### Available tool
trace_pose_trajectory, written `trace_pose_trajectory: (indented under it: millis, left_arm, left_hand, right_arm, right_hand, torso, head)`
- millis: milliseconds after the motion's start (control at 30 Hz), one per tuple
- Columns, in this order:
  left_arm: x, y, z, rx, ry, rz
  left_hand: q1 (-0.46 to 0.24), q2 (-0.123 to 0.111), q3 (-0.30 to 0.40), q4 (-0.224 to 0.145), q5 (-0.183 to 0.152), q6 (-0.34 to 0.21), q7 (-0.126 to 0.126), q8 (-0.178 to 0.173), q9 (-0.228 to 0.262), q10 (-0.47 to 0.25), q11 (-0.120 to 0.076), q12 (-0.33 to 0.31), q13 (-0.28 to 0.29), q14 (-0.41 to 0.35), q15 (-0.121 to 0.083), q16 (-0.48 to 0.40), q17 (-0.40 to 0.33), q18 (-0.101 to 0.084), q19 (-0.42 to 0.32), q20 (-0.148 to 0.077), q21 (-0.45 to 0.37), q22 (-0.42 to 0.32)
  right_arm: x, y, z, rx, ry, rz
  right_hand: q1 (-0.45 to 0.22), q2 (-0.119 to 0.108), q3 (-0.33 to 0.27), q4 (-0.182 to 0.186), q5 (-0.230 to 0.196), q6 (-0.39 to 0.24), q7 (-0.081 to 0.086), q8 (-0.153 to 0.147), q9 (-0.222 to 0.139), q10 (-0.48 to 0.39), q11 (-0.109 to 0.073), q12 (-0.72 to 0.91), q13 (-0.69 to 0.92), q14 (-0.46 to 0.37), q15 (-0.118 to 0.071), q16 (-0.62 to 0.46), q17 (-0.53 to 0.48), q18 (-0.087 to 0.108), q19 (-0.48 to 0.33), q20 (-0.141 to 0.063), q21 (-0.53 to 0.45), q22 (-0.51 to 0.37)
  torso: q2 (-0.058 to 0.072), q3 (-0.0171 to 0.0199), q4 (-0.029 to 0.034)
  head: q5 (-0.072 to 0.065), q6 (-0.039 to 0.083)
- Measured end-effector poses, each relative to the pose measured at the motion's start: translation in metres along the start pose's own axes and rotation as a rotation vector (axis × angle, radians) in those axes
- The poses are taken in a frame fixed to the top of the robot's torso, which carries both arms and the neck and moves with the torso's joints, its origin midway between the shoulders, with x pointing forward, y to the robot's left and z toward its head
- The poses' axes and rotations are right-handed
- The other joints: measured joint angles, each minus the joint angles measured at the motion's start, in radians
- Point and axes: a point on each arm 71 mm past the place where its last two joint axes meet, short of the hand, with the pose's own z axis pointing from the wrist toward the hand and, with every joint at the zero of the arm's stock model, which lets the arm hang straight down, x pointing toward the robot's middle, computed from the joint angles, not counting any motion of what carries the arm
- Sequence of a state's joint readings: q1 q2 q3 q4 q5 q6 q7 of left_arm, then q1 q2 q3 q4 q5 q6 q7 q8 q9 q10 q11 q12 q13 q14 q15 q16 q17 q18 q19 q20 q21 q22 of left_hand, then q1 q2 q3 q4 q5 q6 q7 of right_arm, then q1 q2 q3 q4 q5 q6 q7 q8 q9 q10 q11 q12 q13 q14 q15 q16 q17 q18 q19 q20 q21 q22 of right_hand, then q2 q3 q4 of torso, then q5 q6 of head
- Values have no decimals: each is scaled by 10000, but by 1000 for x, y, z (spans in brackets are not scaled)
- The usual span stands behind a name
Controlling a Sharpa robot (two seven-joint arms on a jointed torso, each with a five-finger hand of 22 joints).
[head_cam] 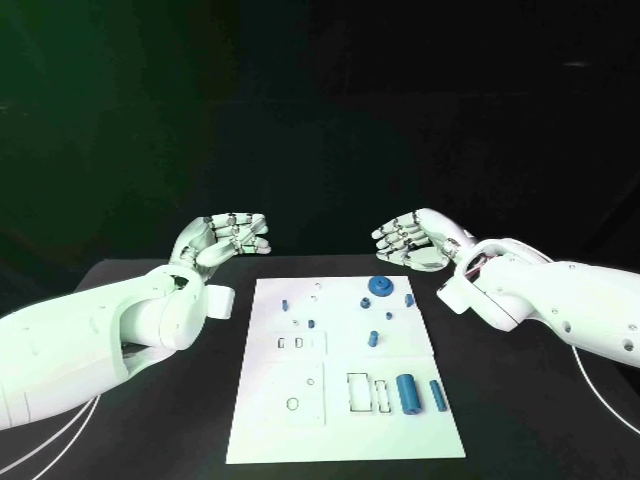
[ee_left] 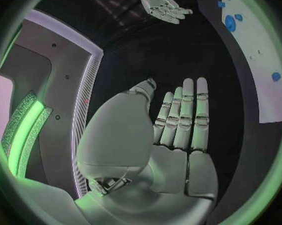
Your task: Assemble the parts on the task board
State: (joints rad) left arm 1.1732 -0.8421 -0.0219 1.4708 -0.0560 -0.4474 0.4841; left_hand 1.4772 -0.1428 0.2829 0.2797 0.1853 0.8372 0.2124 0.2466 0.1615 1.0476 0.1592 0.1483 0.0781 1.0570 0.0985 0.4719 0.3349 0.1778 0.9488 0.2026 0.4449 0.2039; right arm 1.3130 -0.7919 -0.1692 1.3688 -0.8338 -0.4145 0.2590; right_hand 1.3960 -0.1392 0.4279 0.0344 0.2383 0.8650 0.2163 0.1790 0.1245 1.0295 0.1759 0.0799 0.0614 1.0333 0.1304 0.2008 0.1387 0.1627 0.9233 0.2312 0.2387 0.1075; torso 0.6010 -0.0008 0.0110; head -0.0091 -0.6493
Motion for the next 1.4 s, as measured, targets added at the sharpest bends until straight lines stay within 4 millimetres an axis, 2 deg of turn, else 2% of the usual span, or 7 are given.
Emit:
trace_pose_trajectory:
  millis: [133,367,400,500,600,800,1400]
  left_arm:
    - [4,-5,-6,65,224,-36]
    - [17,-17,-16,118,883,-160]
    - [19,-19,-18,134,1001,-179]
    - [22,-22,-22,143,1212,-187]
    - [22,-26,-26,140,1394,-182]
    - [25,-33,-31,154,1701,-214]
    - [31,-37,-36,60,2149,-159]
  left_hand:
    - [84,-85,243,-29,0,21,24,0,36,215,-55,-127,-39,50,-63,614,444,0,79,-79,433,244]
    - [65,-352,513,-79,-35,71,33,0,71,322,-55,-441,-64,-63,-123,1579,1106,-1,-2,-159,1171,704]
    - [2,-489,513,-79,-35,71,33,0,83,322,-55,-516,-64,-65,-125,1990,1344,-2,-16,-172,1456,873]
    - [-62,-550,513,-79,-35,6,24,0,113,322,-55,-525,-50,-65,-125,2640,1701,-1,-16,-172,1983,1190]
    - [-97,-584,479,-105,-35,-7,36,0,158,379,-68,-580,-14,-193,-178,3118,1950,-2,36,-224,2645,1593]
    - [-116,-603,439,-66,-35,-6,36,0,213,410,-73,-585,15,-300,-178,3711,2193,-2,-152,-286,3676,2246]
    - [-116,-603,439,-65,-34,-43,-1,0,214,409,-72,-585,22,-369,-178,3751,2200,-3,-223,-285,3841,2370]
  right_arm:
    - [-2,4,1,-175,311,-1187]
    - [-4,10,4,-244,962,-3153]
    - [-5,10,4,-209,1039,-3454]
    - [-5,10,4,-127,1195,-4081]
    - [-3,12,5,-56,1349,-4730]
    - [4,15,9,35,1578,-5770]
    - [15,9,13,527,2116,-6995]
  right_hand:
    - [-9,-114,85,-84,-99,459,18,67,48,567,-184,0,6,988,-303,405,318,0,767,-300,590,282]
    - [-153,-366,134,-115,-209,1046,-318,143,118,1360,-635,-67,17,3293,-949,2469,1857,0,2424,-1021,2589,1496]
    - [-168,-466,200,-53,-215,1100,-372,143,135,1474,-665,-67,20,3548,-1008,3146,2407,1,2691,-1106,3161,2024]
    - [-410,-922,741,272,-271,1373,-537,105,317,1808,-865,-136,39,4252,-1256,8471,7418,-400,4470,-1443,7912,7195]
    - [-485,-1060,858,389,-389,1375,-539,105,404,1808,-865,-136,39,4265,-1269,10051,8684,-550,4664,-1434,9098,8523]
    - [-505,-1185,793,504,-457,1318,-596,105,507,1737,-882,-136,54,4265,-1270,10850,9438,-552,4753,-1415,9759,9380]
    - [-471,-1309,421,646,-581,1245,-665,105,633,1065,-846,-135,52,4264,-1270,11363,9882,-552,4696,-1359,9612,9142]
  torso:
    - [151,-1,53]
    - [414,-33,180]
    - [454,-45,198]
    - [577,-76,244]
    - [693,-95,284]
    - [914,-126,352]
    - [1251,-166,523]
  head:
    - [-79,-2]
    - [-235,35]
    - [-263,46]
    - [-319,72]
    - [-365,90]
    - [-433,141]
    - [-613,253]
